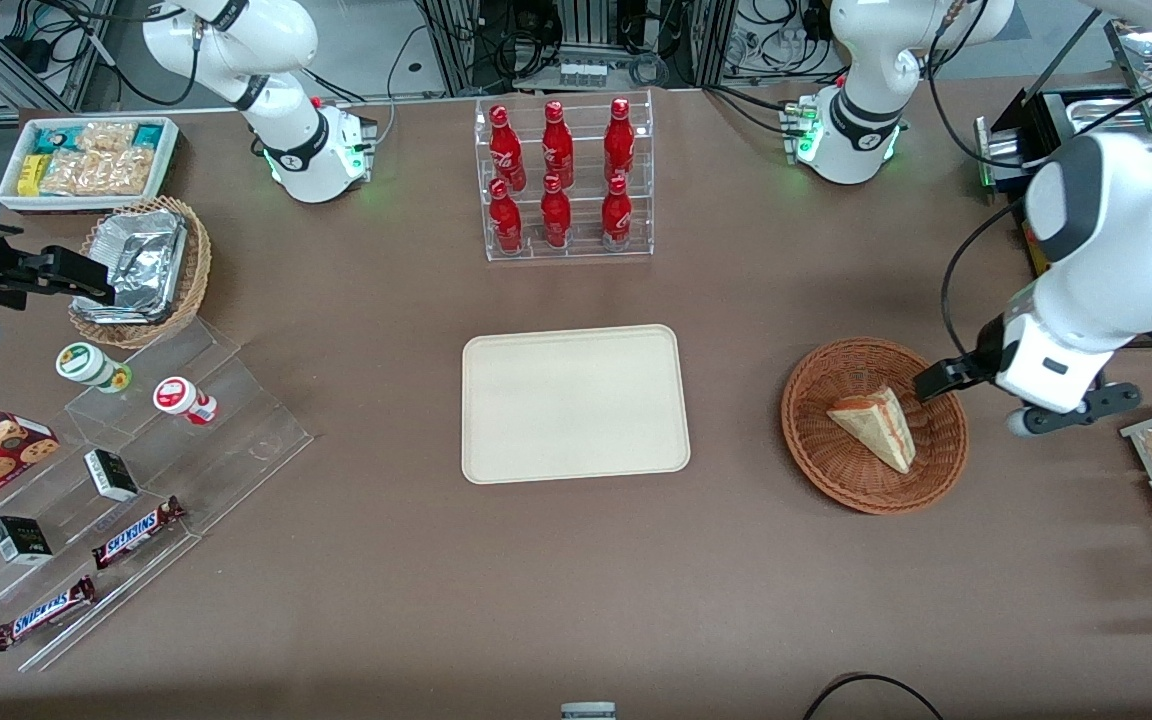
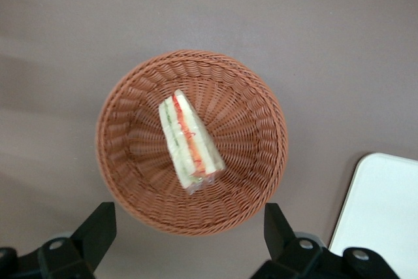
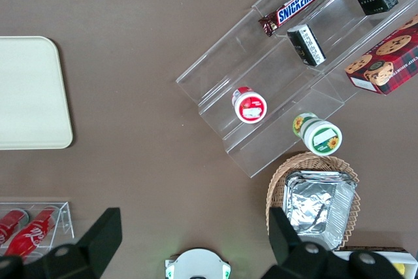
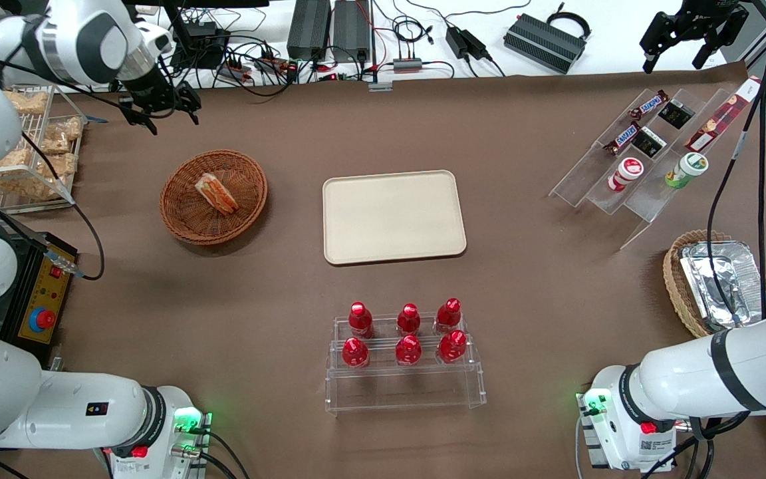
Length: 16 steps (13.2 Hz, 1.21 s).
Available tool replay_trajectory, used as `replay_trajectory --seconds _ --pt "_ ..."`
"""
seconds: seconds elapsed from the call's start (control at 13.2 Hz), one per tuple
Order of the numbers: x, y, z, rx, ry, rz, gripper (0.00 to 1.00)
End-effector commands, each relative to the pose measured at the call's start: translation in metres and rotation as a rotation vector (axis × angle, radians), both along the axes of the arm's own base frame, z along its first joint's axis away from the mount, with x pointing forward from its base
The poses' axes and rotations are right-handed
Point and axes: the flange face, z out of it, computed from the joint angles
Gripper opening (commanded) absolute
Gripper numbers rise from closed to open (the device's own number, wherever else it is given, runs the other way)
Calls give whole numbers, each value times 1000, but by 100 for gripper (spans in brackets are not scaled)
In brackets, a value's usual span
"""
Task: Place sandwich from basket to tray
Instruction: 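Lower the left gripper and close it on the sandwich's crust edge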
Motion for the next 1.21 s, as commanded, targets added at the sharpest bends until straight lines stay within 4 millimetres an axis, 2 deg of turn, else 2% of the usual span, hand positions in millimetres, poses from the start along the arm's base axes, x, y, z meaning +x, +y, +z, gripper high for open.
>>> replay_trajectory --seconds 0.0,0.3,0.53,0.91,1.14 --pt "9 -20 -29 -7 -6 78 100" --pt "4 -20 -64 -9 -20 128 100" --pt "-8 -19 -92 -3 -33 159 100" --pt "-16 -14 -126 4 -12 168 100" --pt "-21 -5 -138 8 4 182 100"
